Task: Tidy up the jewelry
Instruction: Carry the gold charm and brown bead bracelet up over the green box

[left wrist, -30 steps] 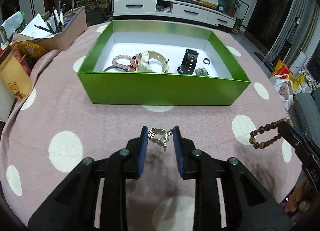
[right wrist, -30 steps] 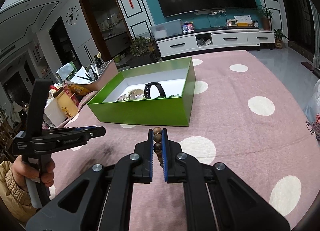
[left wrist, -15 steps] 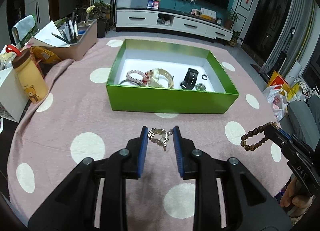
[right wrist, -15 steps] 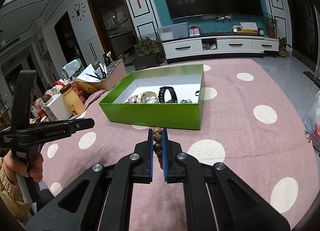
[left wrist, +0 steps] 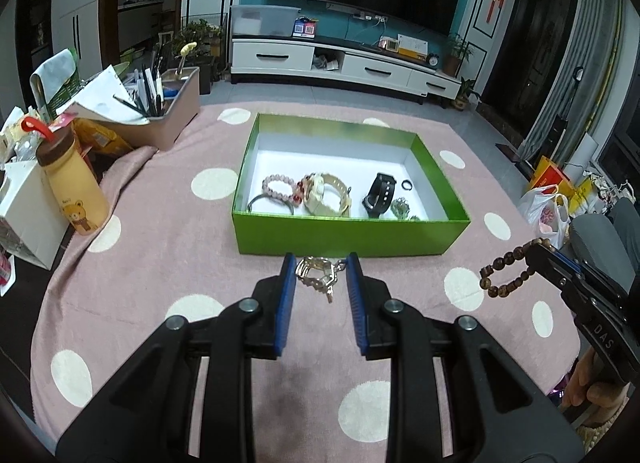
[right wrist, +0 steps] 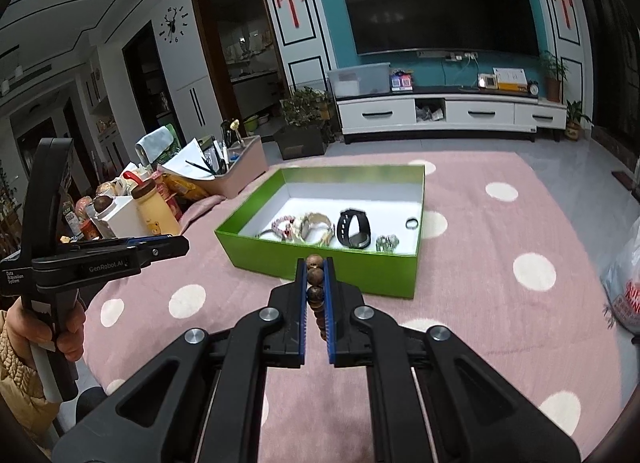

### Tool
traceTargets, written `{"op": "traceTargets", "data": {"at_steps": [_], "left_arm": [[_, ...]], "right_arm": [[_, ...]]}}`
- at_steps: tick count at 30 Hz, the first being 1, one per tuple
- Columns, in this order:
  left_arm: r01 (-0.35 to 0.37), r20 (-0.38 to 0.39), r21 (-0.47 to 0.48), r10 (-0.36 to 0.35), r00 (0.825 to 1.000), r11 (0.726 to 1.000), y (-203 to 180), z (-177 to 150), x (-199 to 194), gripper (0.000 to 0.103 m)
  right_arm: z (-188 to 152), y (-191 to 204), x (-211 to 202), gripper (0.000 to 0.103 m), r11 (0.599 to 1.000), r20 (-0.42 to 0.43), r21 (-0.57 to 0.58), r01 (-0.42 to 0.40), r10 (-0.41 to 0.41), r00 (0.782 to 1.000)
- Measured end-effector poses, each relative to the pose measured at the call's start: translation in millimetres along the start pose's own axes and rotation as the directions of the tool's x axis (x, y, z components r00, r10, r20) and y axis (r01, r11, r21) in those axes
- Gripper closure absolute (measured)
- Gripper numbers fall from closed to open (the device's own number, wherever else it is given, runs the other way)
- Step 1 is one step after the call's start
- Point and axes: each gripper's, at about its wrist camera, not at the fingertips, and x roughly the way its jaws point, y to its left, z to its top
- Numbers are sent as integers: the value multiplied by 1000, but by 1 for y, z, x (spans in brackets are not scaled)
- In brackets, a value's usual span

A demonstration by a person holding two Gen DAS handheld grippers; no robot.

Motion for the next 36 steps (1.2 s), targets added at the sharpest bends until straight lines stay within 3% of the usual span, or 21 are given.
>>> {"op": "traceTargets", "data": {"at_steps": [15, 36], "left_arm": [[15, 76, 45, -19, 997, 999, -12, 49, -4, 78], [-2, 64, 116, -6, 998, 993, -37, 87, 38, 78]], "right_arm": [[38, -2, 8, 96, 1000, 59, -21, 3, -2, 998], [72, -23, 38, 96, 998, 74, -32, 50, -47, 996]]}}
